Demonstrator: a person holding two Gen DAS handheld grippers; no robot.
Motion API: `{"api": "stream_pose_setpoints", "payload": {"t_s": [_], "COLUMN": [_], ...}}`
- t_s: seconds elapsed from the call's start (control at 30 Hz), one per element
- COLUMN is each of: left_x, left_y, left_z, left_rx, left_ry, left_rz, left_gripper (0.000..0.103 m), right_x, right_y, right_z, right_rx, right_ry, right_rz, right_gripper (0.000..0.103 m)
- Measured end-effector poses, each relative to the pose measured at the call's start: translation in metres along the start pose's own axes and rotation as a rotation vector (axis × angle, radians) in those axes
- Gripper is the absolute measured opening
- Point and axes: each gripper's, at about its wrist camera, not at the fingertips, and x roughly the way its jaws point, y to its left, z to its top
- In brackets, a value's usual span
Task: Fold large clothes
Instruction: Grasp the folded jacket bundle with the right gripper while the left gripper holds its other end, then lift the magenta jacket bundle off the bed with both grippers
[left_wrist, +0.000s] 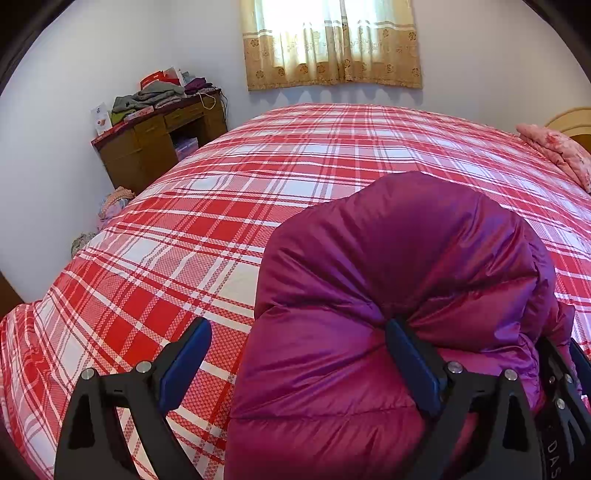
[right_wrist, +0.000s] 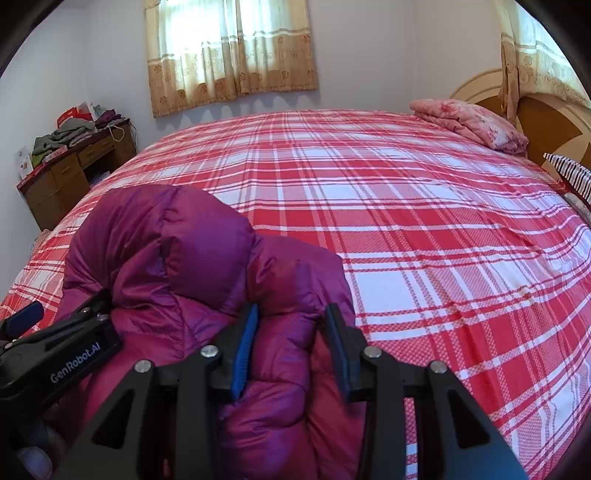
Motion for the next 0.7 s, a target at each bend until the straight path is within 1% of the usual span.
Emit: {"api": "stream_pose_setpoints", "payload": {"t_s": [0.7], "left_x": [0.010], "left_y": [-0.005], "left_z": [-0.002], "left_rx": [0.020], "left_ry": [0.020], "left_rz": [0.033], "left_gripper": [0.099], "right_x": [0.014], "right_y": [-0.001], "right_z": [-0.003], "right_rx": [0.013], "right_ry": [0.067], "right_rz": [0.029], "right_gripper": [0.043]}}
